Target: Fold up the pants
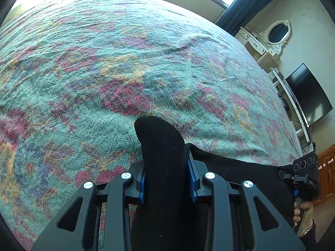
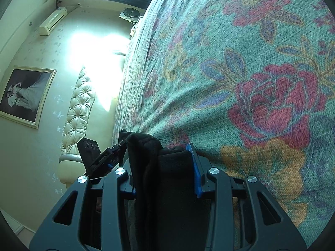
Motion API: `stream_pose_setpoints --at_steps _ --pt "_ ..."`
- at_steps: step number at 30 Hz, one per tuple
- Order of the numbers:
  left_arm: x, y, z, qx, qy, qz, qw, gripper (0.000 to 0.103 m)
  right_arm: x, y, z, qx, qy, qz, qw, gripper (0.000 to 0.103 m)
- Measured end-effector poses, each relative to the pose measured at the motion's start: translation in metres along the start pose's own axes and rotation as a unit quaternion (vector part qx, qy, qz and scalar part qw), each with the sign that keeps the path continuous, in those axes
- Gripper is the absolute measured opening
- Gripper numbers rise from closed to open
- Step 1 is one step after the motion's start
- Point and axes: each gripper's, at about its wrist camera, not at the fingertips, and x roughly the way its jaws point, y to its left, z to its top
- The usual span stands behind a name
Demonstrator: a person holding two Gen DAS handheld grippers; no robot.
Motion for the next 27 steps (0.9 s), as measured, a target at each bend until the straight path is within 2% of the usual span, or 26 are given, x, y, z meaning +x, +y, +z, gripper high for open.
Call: stream_pose_setpoints --at_steps 3,7,9,11,15,19,22,27 --pt "0.002 0.004 -0.001 -0.007 0.003 -0.007 0.9999 0.036 -0.002 -0.002 -0.001 0.002 0.000 0.002 1.000 0.037" --pt "0.005 0.013 0.000 -0.023 0.018 -0.037 0.9989 0.050 -0.006 -0.003 -0.002 0.001 -0.001 0.000 1.000 0.041" --pt "0.002 0.016 -0.001 -0.027 0.019 -0.058 0.9977 0.057 -0.008 -0.002 -0.003 0.001 -0.003 0.004 1.000 0.052" --pt "-0.002 0.020 -0.002 -0.035 0.012 -0.085 0.9957 0.074 -0.012 0.001 -0.005 0.006 -0.007 0.012 1.000 0.061" --pt "-0.016 0.030 -0.007 -0.054 0.001 -0.112 0.9923 0.076 -0.031 0.002 -0.012 0.007 -0.020 0.011 1.000 0.074" --pt "-0.037 0.046 -0.024 -0.082 0.004 -0.156 0.9843 0.078 -0.061 -0.009 -0.031 0.024 -0.040 -0.003 0.999 0.077" --pt "-0.054 0.058 -0.049 -0.098 0.010 -0.167 0.9810 0.079 -0.079 -0.015 -0.054 0.031 -0.044 -0.003 0.999 0.077" --pt "-0.078 0.068 -0.098 -0.112 0.011 -0.179 0.9773 0.080 -0.079 -0.010 -0.097 0.024 -0.011 -0.015 1.000 0.079"
